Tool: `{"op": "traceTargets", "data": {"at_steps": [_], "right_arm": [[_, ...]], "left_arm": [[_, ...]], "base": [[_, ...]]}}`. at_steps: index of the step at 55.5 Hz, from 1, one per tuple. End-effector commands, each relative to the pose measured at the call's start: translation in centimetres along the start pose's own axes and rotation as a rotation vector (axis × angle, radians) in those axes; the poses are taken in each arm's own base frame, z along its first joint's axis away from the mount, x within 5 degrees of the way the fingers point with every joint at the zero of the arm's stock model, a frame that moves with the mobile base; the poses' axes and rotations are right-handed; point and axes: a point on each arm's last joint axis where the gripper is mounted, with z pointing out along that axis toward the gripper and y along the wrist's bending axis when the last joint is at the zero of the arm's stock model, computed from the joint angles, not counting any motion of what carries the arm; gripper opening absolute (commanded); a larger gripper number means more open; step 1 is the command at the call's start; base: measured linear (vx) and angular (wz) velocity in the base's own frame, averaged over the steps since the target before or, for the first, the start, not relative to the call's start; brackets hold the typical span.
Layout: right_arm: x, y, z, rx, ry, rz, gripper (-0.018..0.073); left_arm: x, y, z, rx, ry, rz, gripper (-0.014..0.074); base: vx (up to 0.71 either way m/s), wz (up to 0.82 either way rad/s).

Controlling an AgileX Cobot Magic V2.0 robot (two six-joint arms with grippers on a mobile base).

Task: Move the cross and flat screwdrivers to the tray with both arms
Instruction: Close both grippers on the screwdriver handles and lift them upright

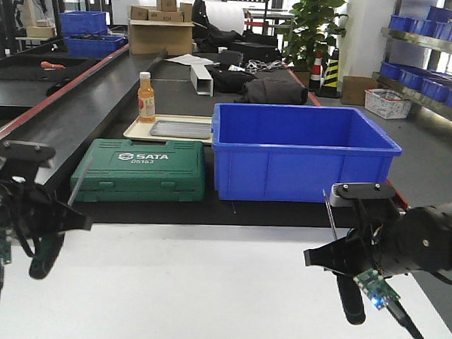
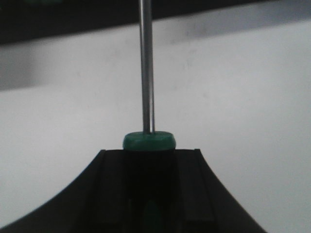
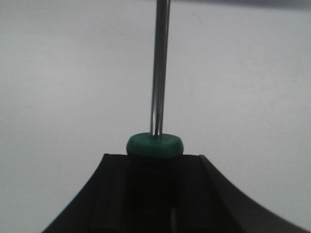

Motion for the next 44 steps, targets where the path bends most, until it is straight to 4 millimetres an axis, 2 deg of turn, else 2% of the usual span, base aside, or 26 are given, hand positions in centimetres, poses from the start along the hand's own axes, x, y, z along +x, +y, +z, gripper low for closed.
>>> {"op": "traceTargets", "data": {"at_steps": [1, 6, 10, 13, 17, 23, 31, 44], "right_arm": [[-1.8, 0.9, -6.8, -0.026, -0.281, -0.060, -0.0011], [-1.4, 1.1, -11.7, -0.038, -0.388, -0.073, -0.0011], [-0.8, 0.9, -15.2, -0.043, -0.459, -0.061, -0.0011], [-0.2, 0.7, -17.2, -0.045, -0.499, -0.058, -0.0011], [0.9, 0.5, -19.3, -0.048, -0.541, -0.053, -0.0010], [2.7, 0.5, -20.2, -0.058, -0.554, -0.057, -0.0008], [4.5, 0.3, -20.0, -0.057, -0.533, -0.059, -0.0008], [5.0, 0.2, -19.8, -0.052, -0.493, -0.058, -0.0008]], "left_arm": [[-3.1, -0.7, -6.6, 0.005, -0.238, -0.013, 0.0000], [-3.0, -1.1, -10.2, 0.015, -0.327, -0.032, 0.0000], [-2.1, -1.3, -12.9, 0.021, -0.377, -0.041, 0.0000], [-1.4, -1.5, -14.9, 0.023, -0.407, -0.038, 0.0000], [-0.1, -1.6, -16.5, 0.025, -0.423, -0.036, 0.0000], [2.0, -1.7, -17.8, 0.028, -0.414, -0.036, 0.0000], [3.7, -1.9, -19.2, 0.041, -0.426, -0.054, 0.0000], [3.9, -2.0, -19.6, 0.045, -0.427, -0.054, 0.0000]], "base": [[0.00, 0.00], [0.00, 0.00], [0.00, 0.00], [0.00, 0.00], [0.00, 0.00], [0.00, 0.00], [0.00, 0.00], [0.00, 0.00]]}}
